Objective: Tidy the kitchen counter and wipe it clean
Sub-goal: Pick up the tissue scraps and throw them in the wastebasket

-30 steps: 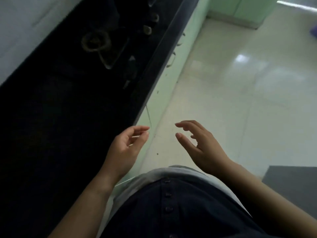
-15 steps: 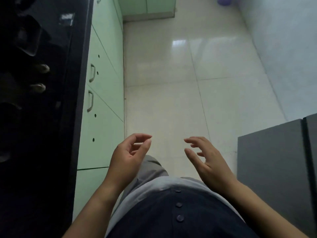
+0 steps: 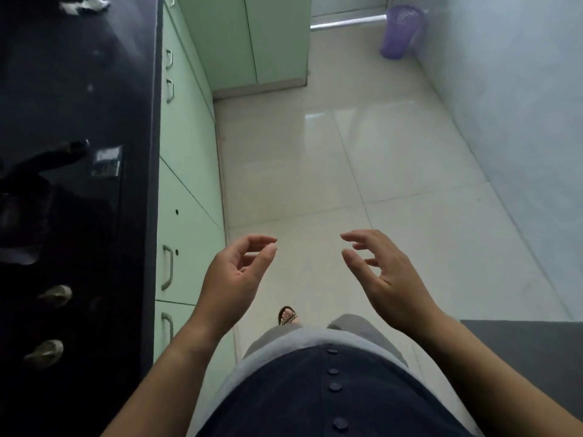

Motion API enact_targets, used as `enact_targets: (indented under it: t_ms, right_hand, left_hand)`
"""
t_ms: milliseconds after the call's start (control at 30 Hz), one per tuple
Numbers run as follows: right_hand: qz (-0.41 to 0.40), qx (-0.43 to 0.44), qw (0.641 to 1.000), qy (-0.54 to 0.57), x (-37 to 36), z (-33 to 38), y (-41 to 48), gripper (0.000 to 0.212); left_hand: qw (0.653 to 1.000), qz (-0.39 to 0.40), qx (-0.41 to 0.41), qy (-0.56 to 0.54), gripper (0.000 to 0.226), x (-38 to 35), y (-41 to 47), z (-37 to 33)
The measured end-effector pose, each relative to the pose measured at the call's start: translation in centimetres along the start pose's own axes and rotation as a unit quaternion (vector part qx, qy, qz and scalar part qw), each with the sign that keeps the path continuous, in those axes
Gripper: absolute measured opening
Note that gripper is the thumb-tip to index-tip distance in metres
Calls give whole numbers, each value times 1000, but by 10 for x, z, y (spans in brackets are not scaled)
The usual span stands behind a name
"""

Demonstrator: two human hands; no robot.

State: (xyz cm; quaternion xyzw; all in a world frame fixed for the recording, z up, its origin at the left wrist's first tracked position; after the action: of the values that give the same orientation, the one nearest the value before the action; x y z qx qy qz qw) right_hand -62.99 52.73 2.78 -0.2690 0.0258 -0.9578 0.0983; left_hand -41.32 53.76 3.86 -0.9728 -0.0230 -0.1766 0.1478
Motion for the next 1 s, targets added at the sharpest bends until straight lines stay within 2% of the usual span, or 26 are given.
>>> enact_targets:
  t_ms: [300,433,600,767,1000]
  right_hand:
    - [63,2,998,0,-21,8,140,49]
    - [75,15,997,0,-20,10,231,49]
    - [100,33,994,-16,3,24,369,38]
    - [119,76,989,-45,22,47,481,40]
    - [188,89,977,-54,-16,71,608,40]
  left_hand:
    - [998,-34,51,-18,10,41,115,-4]
    - [997,-50,66,-11,11,48,188,-13]
    - [994,-85,61,-20,12,58,307,-54]
    - [993,-102,55,-32,12,72,401,-91]
    - [981,-158,98,-61,10,121,497,-94]
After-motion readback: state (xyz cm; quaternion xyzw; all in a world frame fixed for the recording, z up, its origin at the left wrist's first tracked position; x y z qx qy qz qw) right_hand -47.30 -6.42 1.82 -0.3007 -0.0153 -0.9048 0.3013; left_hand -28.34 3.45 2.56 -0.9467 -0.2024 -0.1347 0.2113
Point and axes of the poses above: each hand's wrist, its own y-axis towards the middle knuckle, its own x-axis out of the back of the hand, z = x × y, the point moved 1 cm from there along y, towards the middle knuckle, and after that the axes turned 3 degrees about y, right-handed, at the moved point
